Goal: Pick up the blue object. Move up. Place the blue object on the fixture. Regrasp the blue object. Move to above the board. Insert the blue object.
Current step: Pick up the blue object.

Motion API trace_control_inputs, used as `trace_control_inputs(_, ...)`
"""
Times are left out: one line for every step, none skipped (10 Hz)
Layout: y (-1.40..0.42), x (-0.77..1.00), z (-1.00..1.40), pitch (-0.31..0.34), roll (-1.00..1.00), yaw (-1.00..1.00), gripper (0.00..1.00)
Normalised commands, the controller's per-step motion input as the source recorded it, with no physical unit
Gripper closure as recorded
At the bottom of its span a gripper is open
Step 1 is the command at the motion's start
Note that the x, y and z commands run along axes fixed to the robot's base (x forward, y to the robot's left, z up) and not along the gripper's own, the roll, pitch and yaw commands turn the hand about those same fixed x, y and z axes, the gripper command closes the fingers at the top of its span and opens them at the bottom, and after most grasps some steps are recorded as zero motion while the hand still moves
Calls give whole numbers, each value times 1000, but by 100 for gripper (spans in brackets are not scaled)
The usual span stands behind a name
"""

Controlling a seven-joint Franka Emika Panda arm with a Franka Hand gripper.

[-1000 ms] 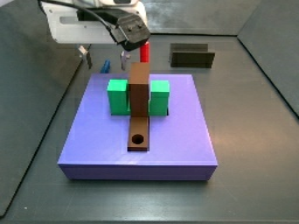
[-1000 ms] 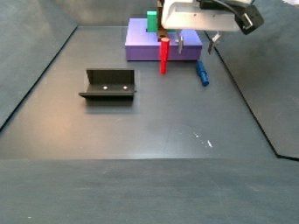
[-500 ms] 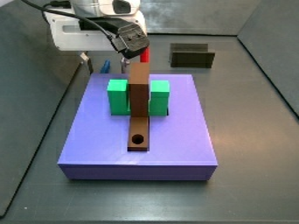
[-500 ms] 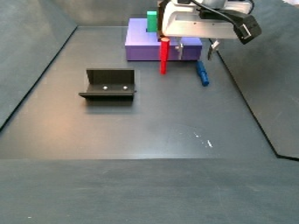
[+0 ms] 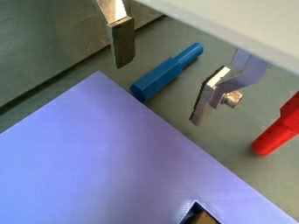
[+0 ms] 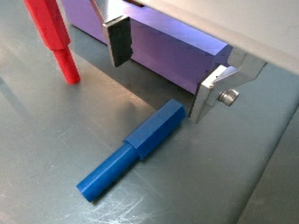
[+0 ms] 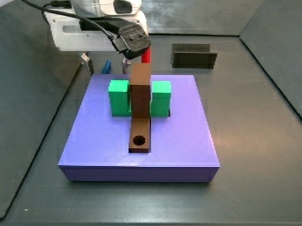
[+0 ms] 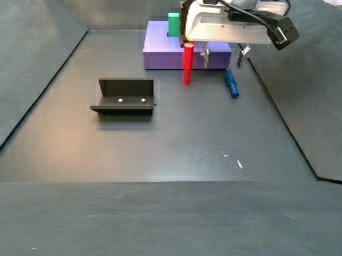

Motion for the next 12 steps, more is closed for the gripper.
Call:
trace_control_inputs(-100, -9, 0, -276, 500, 0, 0)
trace_control_inputs(-106, -17, 0, -224, 500, 0, 0)
trace_control_inputs(-60, -37, -6, -169, 500, 0, 0)
trace_control_inputs(23, -69, -169, -117, 500, 0, 0)
trace_control_inputs(91, -111, -189, -114, 500, 0, 0)
trace_control_inputs(94, -120, -231, -126, 500, 0, 0)
trace_control_inputs(100, -106, -340, -130, 464, 0, 0)
trace_control_inputs(71, -123, -257, -114, 343, 0, 0)
trace_control_inputs(0, -43, 0, -44, 231, 0, 0)
trace_control_inputs(0, -40, 0, -44, 251, 0, 0)
trace_control_inputs(26, -66, 0, -61, 263, 0, 0)
trace_control_inputs(63, -57, -14, -57, 280, 0, 0)
